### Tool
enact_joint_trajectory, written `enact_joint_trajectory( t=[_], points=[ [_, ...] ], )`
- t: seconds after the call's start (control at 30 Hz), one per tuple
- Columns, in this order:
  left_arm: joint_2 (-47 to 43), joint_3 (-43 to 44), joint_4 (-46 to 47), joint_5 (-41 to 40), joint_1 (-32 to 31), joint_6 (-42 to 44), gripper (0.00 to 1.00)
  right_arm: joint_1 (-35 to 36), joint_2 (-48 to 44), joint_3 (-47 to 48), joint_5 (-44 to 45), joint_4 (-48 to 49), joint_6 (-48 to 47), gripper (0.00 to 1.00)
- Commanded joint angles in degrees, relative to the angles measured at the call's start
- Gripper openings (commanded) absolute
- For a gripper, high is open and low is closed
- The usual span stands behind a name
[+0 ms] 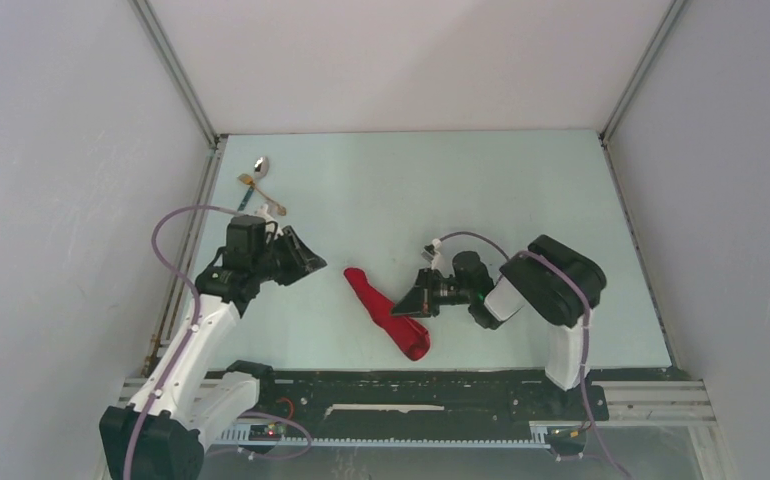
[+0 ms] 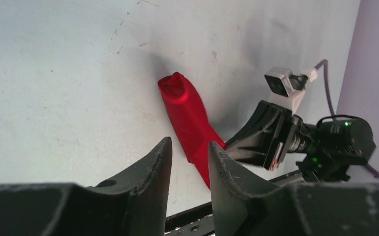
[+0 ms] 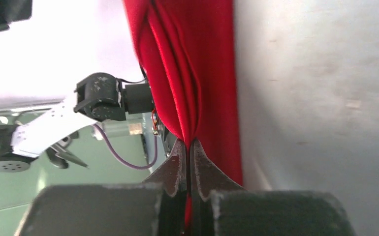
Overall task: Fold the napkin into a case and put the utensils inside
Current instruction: Turn over the smaller rectangle-folded napkin at the center of the board.
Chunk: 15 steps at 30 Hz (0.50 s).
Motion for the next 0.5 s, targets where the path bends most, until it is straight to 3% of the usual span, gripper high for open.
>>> enact_joint_trajectory(
  t=[0.0, 0.17, 0.27, 0.37, 0.47],
  points=[
    [1.6, 0.8, 0.2, 2.4, -1.5, 0.5, 0.4, -6.0, 8.2, -2.6, -10.4, 27.1, 12.8, 0.0],
    [6.0, 1.4, 3.5, 2.4, -6.7, -1.6, 0.4, -12.0, 8.3, -4.4, -12.8, 20.6, 8.7, 0.01],
    [11.6, 1.5, 8.9, 3.9, -10.3, -4.4, 0.4, -14.5, 5.8, -4.4, -12.1, 9.1, 2.9, 0.14],
    [18.5, 2.3, 16.6, 7.1, -13.8, -8.3, 0.4, -16.5, -1.2, 0.0, -8.7, -18.2, -11.2, 0.37],
    [26.4, 5.2, 22.5, 9.3, -16.5, -11.4, 0.38, -16.2, -12.1, 7.7, 6.5, -56.5, -29.6, 0.55]
  ],
)
